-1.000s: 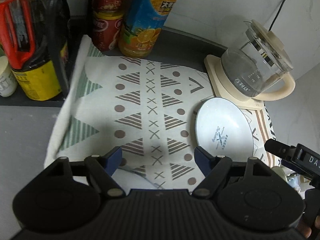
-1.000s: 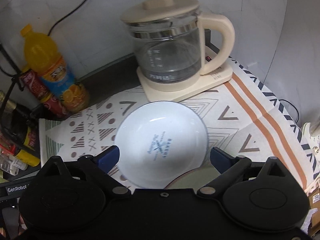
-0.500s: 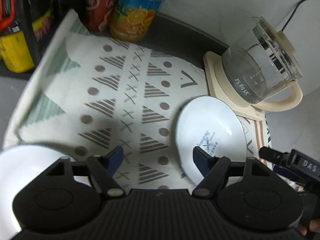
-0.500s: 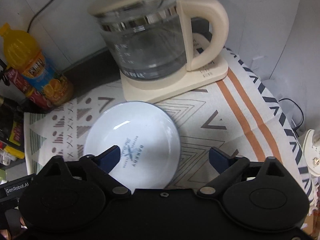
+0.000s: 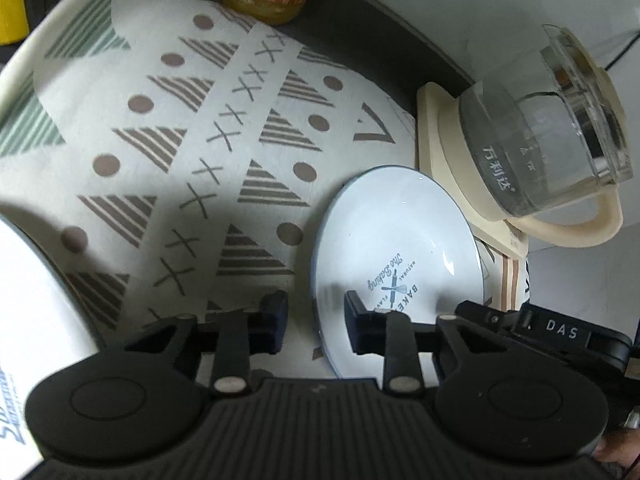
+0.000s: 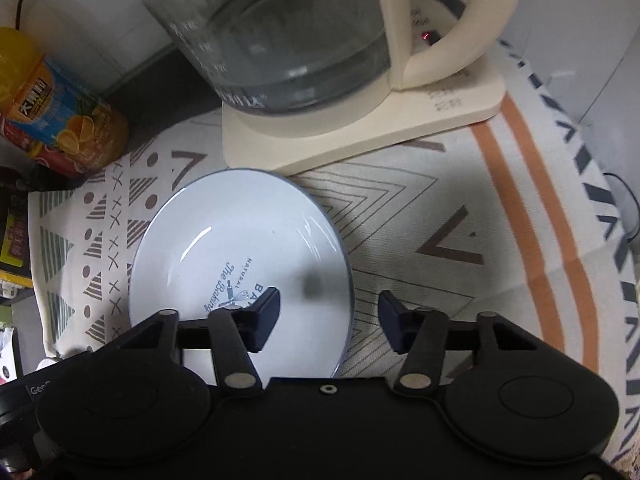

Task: Organize plates and bowls
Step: 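Lift the 'BAKERY' plate with both tools and carry it toward the plate stack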

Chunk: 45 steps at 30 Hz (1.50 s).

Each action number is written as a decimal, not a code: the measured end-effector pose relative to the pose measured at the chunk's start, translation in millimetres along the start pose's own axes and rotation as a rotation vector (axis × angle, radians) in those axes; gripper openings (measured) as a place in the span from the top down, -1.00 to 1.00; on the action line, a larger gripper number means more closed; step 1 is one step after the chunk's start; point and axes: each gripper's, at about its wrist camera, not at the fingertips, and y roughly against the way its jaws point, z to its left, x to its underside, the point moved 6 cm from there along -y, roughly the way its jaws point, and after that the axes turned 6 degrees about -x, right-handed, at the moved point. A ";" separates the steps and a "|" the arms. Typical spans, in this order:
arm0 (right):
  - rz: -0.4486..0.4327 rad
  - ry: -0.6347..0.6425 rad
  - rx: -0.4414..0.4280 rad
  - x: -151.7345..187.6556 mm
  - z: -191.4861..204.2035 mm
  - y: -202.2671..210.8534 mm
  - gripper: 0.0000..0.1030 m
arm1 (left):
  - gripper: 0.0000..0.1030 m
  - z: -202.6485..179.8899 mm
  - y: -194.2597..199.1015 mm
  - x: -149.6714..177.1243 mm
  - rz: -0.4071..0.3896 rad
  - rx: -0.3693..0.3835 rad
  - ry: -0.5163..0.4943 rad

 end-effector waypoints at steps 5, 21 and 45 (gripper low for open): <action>0.032 -0.019 -0.024 -6.4 -7.0 -12.2 0.17 | 0.60 -2.3 -10.7 -0.6 0.021 0.003 0.027; 0.037 -0.159 -0.166 -18.9 -24.4 -12.0 0.81 | 0.78 1.2 -10.8 -12.8 0.024 0.060 0.028; -0.106 -0.061 -0.275 14.1 80.7 26.8 0.88 | 0.78 65.4 85.4 -48.4 -0.083 0.055 -0.060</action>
